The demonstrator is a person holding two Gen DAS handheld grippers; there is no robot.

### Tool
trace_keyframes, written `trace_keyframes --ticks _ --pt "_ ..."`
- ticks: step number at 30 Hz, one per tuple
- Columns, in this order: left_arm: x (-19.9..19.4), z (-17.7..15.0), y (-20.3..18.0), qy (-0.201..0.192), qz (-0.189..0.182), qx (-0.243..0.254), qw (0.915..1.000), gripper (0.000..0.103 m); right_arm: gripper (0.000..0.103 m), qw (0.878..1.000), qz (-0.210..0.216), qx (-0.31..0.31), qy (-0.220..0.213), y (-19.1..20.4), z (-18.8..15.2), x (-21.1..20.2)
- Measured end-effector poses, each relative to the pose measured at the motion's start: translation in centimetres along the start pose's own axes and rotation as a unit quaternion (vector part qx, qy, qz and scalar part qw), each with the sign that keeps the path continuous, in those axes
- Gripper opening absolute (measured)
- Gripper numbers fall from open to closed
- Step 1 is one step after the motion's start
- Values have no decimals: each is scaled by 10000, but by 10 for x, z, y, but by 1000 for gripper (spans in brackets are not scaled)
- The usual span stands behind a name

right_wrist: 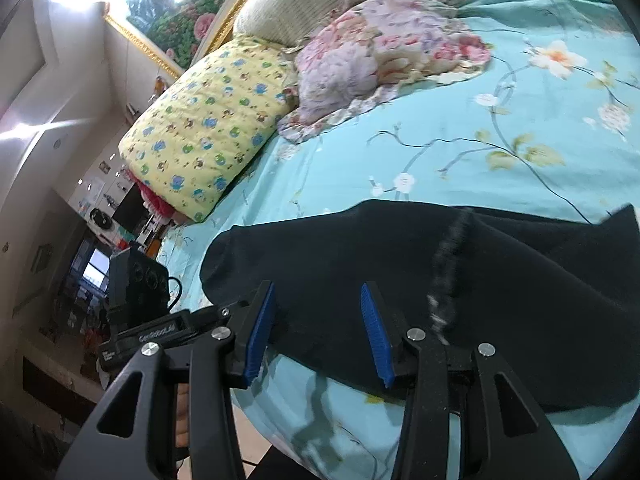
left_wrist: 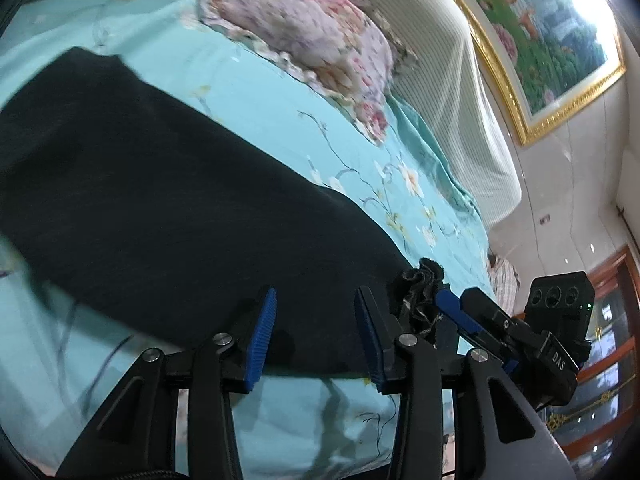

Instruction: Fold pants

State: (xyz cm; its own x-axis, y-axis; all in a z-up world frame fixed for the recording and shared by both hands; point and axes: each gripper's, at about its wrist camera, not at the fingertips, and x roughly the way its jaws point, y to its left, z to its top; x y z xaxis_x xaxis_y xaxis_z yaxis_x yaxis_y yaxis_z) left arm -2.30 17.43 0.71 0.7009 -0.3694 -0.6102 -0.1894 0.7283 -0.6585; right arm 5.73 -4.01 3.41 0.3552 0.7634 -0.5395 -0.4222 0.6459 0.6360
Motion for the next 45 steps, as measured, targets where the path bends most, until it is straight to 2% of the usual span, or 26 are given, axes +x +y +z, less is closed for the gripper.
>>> trace_keyframes --ticks 4,14,24,33,45 --pt "-26 -7 19 -250 116 -306 9992 41 55 9999 69 -101 56 10 5 9" --pt "-74 -22 69 -660 356 -924 9929 47 55 9988 223 -344 264 31 12 34" --pt "-80 -16 100 -794 445 -1344 9867 51 55 9956 301 -719 523 55 21 61" --pt "-79 -5 119 -862 321 -1694 9812 51 55 9907 270 -1050 828 69 37 96" --pt "-69 13 129 -910 312 -1871 9776 53 55 9703 254 -1814 1577 94 68 184"
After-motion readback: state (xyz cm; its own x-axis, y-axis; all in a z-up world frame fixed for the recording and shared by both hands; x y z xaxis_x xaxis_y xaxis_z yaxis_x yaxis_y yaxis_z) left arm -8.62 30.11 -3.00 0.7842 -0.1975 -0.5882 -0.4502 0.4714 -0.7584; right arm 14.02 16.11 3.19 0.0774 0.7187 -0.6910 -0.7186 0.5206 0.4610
